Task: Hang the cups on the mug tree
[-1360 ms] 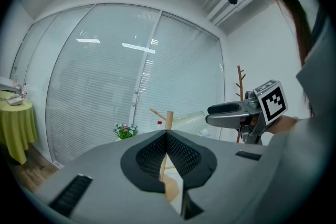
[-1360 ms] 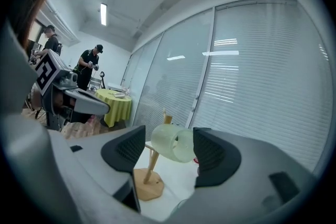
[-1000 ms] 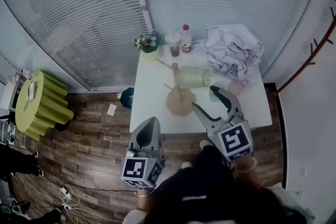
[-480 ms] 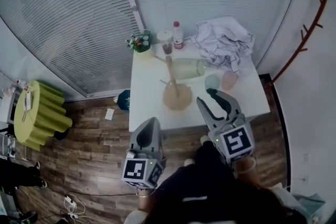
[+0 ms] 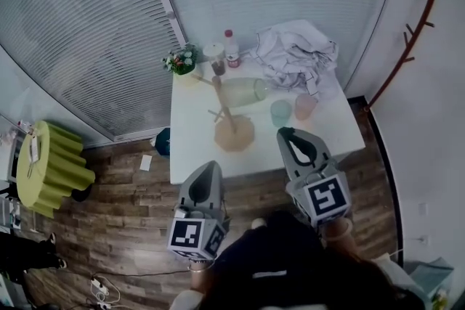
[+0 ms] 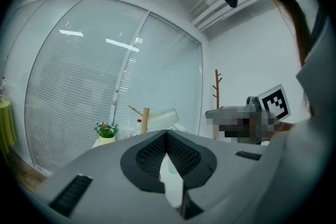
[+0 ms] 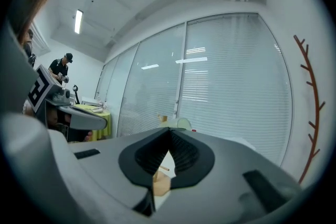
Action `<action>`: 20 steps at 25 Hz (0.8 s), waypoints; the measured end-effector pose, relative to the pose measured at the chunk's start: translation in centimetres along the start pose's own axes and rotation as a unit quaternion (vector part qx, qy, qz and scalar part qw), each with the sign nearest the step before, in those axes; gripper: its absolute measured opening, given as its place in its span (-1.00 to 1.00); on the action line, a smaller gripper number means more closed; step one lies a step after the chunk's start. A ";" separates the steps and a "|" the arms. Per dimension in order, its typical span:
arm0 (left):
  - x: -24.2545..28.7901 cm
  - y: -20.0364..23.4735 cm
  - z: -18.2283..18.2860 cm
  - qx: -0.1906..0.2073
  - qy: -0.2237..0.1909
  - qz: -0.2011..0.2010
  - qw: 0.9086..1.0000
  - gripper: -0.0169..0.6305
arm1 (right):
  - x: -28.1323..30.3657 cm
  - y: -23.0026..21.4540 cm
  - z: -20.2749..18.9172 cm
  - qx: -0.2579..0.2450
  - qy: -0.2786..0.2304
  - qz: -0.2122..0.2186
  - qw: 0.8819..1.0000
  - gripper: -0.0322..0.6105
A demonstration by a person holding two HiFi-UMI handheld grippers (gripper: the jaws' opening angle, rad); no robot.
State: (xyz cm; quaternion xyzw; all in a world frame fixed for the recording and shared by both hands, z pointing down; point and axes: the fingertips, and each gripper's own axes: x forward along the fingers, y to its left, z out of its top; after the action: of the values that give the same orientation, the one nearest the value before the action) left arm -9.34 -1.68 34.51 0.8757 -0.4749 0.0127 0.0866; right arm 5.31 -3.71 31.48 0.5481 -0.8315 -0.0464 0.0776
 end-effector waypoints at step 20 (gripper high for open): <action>2.0 -8.8 0.3 0.006 -0.004 -0.004 1.000 -0.95 | -6.8 -4.9 -0.5 0.002 -0.001 0.029 1.000 -0.91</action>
State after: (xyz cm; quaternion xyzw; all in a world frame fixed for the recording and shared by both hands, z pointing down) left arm -0.90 1.31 33.20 0.8780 -0.4718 0.0112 0.0795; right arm 12.50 0.63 30.67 0.5243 -0.8470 -0.0429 0.0767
